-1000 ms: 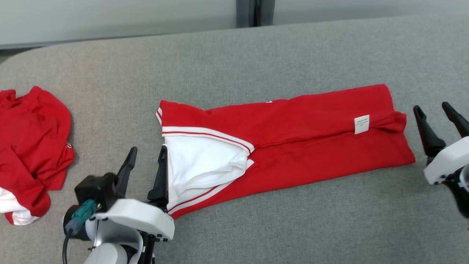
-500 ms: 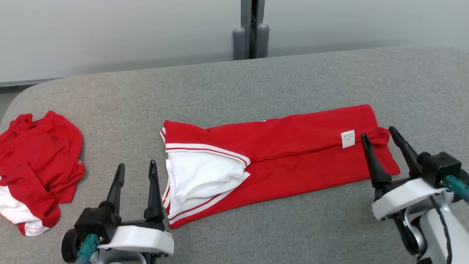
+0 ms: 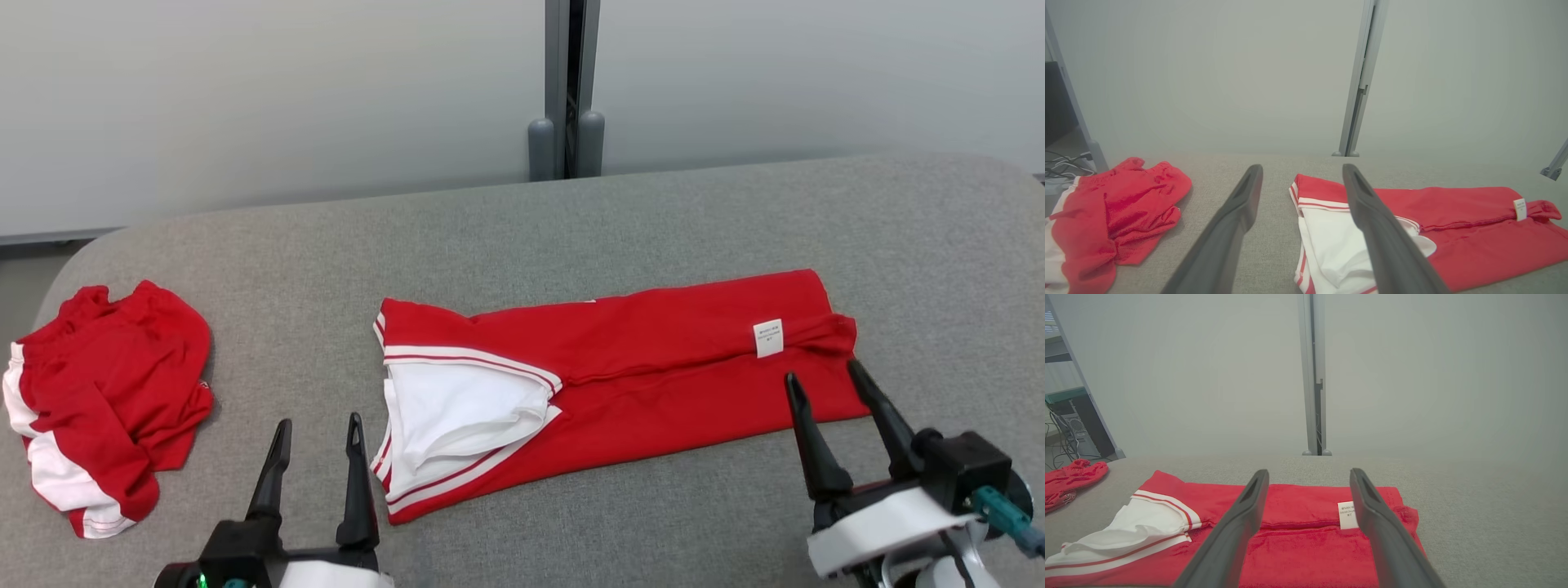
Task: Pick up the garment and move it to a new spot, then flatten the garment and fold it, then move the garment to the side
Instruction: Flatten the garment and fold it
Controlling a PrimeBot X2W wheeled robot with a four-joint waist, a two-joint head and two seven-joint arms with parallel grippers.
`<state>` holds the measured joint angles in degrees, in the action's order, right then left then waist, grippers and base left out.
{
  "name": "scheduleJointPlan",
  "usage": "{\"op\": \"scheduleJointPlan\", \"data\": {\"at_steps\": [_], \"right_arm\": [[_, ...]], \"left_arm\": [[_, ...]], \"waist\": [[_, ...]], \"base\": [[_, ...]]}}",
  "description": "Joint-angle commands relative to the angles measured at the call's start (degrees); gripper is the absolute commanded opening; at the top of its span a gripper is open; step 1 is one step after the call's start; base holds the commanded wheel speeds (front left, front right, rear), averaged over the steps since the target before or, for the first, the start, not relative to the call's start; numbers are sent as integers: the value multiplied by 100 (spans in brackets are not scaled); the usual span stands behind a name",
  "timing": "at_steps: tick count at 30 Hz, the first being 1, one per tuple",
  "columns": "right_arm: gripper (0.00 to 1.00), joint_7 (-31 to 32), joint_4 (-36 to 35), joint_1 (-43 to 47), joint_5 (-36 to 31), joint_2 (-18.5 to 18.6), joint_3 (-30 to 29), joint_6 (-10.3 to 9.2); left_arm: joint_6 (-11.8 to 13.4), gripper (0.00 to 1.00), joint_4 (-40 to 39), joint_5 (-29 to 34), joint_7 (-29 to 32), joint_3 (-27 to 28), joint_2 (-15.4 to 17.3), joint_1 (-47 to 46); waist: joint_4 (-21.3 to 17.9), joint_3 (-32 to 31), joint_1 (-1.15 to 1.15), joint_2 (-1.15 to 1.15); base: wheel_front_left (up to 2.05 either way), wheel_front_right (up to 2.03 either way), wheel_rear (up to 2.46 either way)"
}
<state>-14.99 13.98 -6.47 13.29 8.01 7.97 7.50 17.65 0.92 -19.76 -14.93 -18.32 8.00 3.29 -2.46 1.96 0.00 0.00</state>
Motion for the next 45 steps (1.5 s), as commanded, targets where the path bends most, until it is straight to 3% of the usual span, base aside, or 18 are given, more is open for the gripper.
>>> {"op": "scheduleJointPlan", "data": {"at_steps": [1,12,23,32,38,45], "right_arm": [[100,-32,-10,188,38,1,-12,-1],[100,-32,-203,567,105,-96,-108,-1],[100,-33,-161,656,63,-118,-51,-1],[100,-33,-40,600,214,-88,-3,-1],[100,-33,398,382,578,-68,-12,-1],[100,188,1600,-405,1679,104,-143,-1]], "left_arm": [[-81,100,16,144,-30,97,-54,146],[-449,100,-15,730,-28,584,-320,585],[-763,100,124,877,-29,775,-454,667],[-779,100,161,914,-29,883,-496,674],[-824,100,161,971,-29,851,-501,577],[-869,100,93,1017,-28,653,-501,427]], "waist": [[-14,-126,0,0],[-19,-305,0,0],[-16,-349,0,0],[-40,-300,0,0],[-45,-205,0,0],[-35,31,0,0]], "base": [[0,0,0],[0,0,0],[0,0,0],[0,0,0],[0,0,0],[0,0,0]]}}
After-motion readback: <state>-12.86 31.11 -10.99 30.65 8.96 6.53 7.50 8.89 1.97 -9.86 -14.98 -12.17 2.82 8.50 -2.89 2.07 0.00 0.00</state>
